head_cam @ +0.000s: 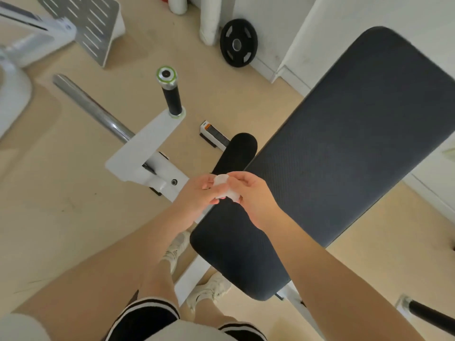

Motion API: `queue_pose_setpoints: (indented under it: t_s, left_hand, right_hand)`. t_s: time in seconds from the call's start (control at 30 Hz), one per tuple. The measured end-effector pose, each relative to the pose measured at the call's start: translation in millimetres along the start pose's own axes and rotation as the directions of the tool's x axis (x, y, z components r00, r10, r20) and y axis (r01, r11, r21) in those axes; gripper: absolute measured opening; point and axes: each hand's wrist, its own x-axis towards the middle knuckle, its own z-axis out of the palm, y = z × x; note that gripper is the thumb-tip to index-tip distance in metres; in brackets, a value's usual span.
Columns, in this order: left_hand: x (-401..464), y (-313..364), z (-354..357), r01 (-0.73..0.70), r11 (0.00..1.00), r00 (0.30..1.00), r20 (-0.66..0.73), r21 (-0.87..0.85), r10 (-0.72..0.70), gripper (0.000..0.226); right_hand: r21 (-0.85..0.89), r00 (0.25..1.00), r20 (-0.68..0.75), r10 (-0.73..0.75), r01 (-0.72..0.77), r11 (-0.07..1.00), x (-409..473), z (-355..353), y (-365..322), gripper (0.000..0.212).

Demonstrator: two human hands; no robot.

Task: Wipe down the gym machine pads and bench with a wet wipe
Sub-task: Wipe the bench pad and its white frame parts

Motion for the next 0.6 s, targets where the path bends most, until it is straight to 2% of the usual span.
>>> queue_pose_setpoints:
  t_s: [0.07, 0.13, 0.2, 0.3, 0.4, 0.5, 0.57, 0.6]
  left_hand:
    - [-12.0, 8.1, 0.4, -0.035, 0.998, 0.997, -0.063, -0.053, 0.032, 0.012]
    - [-22.6, 13.0, -4.1, -0.073, 0.995, 0.992, -0.105, -0.067, 0.066, 0.01]
    - [-29.1, 17.5, -10.7, -0.112, 0.992, 0.99, -0.095, -0.065, 0.105, 0.008]
    - [-30.7, 28.5, -23.3, -0.125, 0.992, 0.991, -0.05, -0.028, 0.124, 0.009]
    - [-23.0, 44.9, -41.5, -0.152, 0.988, 0.986, -0.066, 0.01, 0.153, 0.012]
    - [-4.8, 62.2, -67.3, -0.192, 0.975, 0.977, -0.071, 0.116, 0.2, 0.012]
    - [11.7, 75.7, -84.8, -0.211, 0.959, 0.971, -0.073, 0.188, 0.228, 0.007]
    - [21.2, 82.9, -95.1, -0.223, 0.954, 0.96, -0.128, 0.202, 0.251, 0.009]
  right_hand:
    - [0.08, 0.997, 0.062, -0.037, 0.032, 0.996, -13.6, -1.4, -3.0, 0.025]
    - [0.086, 0.99, 0.114, -0.077, 0.067, 0.994, -24.0, -1.9, -7.9, 0.028]
    - [0.093, 0.992, 0.1, -0.079, 0.07, 0.993, -29.7, -1.9, -13.7, 0.021]
    - [0.205, 0.995, 0.081, -0.059, 0.041, 0.978, -30.3, 2.5, -23.8, 0.014]
    - [0.231, 0.985, 0.101, -0.138, 0.112, 0.967, -25.2, 18.7, -40.1, 0.014]
    - [0.13, 0.976, 0.014, -0.216, 0.212, 0.969, -11.0, 39.4, -67.0, 0.012]
    - [0.117, 0.976, -0.065, -0.209, 0.215, 0.969, 7.5, 52.4, -87.0, 0.012]
    - [0.139, 0.977, -0.103, -0.184, 0.198, 0.97, 19.5, 58.5, -95.8, 0.012]
